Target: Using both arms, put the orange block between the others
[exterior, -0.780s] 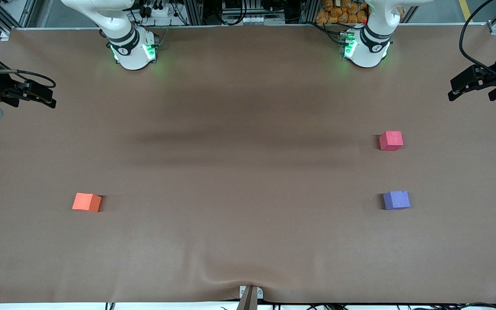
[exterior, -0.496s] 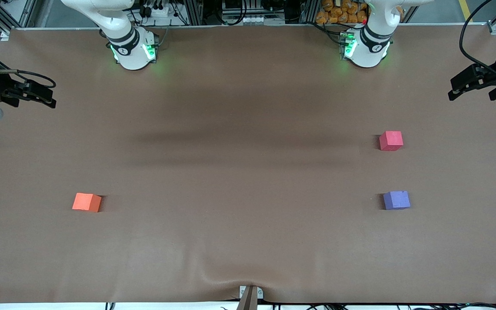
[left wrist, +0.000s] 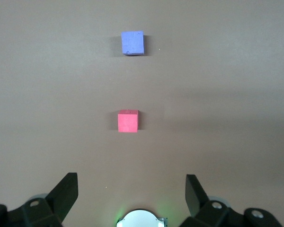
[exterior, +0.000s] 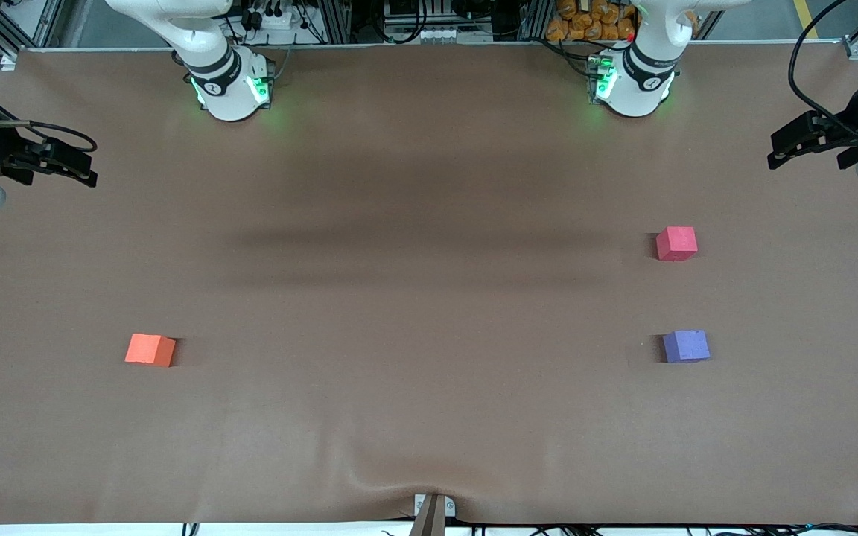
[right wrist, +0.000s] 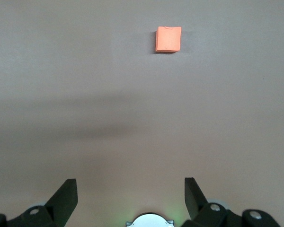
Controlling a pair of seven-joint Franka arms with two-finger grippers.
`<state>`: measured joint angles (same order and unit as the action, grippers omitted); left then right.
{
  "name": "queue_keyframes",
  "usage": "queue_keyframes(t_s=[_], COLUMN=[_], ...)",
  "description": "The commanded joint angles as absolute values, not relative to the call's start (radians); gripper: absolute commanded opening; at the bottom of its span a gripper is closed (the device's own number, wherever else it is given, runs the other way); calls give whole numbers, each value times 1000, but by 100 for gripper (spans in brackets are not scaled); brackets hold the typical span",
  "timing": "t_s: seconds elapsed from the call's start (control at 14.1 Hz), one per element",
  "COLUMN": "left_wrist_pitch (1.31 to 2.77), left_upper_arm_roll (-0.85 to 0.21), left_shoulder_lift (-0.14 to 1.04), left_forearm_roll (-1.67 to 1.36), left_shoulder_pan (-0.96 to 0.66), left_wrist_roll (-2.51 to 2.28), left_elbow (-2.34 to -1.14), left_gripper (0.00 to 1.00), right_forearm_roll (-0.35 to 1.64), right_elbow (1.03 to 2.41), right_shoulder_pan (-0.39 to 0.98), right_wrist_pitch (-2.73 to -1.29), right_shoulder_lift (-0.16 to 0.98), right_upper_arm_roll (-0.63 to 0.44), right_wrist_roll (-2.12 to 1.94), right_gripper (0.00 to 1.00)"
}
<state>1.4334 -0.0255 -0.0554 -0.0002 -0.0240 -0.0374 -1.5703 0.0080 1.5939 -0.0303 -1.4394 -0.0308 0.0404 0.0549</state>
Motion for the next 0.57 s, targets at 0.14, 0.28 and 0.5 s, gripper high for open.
queue_keyframes(t_s=[0.14, 0.28, 0.5], left_wrist_pitch=[1417, 1428, 1434], left_upper_arm_roll=[-26, -26, -26], left_shoulder_lift=[-43, -38, -37], left_forearm_roll=[20, 15, 11], left_shoulder_pan=[-28, -25, -28], left_wrist_roll=[-25, -23, -25], left_elbow=[-1554, -1555, -1555], left_gripper=[100, 100, 100], right_forearm_roll=[14, 34, 37], right_elbow=[1611, 1606, 1591], right_shoulder_pan=[-26, -31, -44], right_wrist_pitch=[-1425, -1436, -1439], right_shoulder_lift=[-23, 12, 109], right_upper_arm_roll=[41, 38, 37], right_wrist_roll=[49, -3, -87], right_gripper=[100, 100, 100])
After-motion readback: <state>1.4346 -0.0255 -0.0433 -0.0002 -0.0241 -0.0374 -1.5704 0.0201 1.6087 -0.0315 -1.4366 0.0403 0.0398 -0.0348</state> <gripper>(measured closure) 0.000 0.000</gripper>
